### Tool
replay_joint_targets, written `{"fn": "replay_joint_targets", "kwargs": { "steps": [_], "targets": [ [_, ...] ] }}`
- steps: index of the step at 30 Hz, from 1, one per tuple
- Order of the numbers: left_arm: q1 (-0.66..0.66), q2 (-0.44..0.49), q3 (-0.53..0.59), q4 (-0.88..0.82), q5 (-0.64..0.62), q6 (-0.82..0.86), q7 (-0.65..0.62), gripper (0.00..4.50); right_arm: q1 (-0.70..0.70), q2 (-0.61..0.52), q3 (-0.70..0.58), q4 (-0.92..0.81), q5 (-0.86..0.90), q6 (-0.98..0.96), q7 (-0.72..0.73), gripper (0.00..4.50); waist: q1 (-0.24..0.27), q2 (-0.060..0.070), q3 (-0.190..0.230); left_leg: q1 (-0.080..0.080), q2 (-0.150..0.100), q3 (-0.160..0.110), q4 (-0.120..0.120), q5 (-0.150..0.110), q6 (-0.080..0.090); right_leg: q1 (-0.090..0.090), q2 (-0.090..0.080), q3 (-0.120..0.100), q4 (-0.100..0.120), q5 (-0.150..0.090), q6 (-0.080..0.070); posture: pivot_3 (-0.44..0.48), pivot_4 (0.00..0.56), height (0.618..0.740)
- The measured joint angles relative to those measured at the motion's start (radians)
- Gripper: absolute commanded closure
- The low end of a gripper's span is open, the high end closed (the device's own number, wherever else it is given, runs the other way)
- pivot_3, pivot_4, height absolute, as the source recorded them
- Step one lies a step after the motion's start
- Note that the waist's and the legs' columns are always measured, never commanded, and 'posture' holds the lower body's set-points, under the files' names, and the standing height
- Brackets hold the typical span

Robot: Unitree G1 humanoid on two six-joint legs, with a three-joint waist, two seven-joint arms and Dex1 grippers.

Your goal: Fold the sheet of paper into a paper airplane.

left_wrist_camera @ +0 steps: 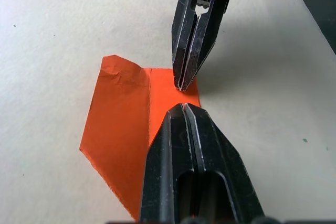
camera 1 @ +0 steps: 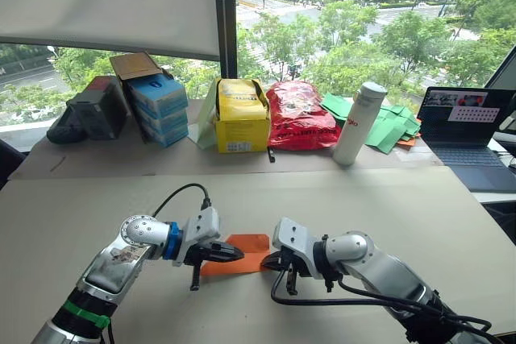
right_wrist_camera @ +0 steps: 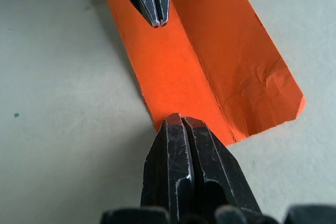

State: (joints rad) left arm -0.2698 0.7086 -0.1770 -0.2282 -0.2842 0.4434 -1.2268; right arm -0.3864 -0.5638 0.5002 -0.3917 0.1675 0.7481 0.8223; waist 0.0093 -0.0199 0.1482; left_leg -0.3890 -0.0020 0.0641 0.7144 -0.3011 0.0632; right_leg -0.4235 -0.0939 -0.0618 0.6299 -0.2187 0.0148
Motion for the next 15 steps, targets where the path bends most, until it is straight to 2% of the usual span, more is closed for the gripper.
{"fn": "replay_joint_targets", "kwargs": {
  "steps": [8, 15],
  "targets": [
    [0.043, 0.027, 0.002, -0.026, -0.012, 0.016, 0.034, 4.47, -0.010, 0.002, -0.001, 0.006, 0.000, 0.001, 0.003, 4.50, 0.000, 0.000, 0.000, 0.000, 0.000, 0.000, 0.000, 0.000, 0.000, 0.000, 0.000, 0.000, 0.000, 0.000, 0.000, 0.000, 0.150, 0.740],
    [0.090, 0.066, -0.001, 0.043, 0.031, -0.093, 0.034, 4.47, -0.019, 0.001, -0.001, 0.011, -0.006, 0.002, 0.003, 4.50, 0.000, 0.000, 0.000, 0.000, 0.000, 0.000, 0.000, 0.000, -0.001, 0.000, -0.001, 0.000, 0.000, 0.000, 0.000, 0.000, 0.150, 0.740]
  ]
}}
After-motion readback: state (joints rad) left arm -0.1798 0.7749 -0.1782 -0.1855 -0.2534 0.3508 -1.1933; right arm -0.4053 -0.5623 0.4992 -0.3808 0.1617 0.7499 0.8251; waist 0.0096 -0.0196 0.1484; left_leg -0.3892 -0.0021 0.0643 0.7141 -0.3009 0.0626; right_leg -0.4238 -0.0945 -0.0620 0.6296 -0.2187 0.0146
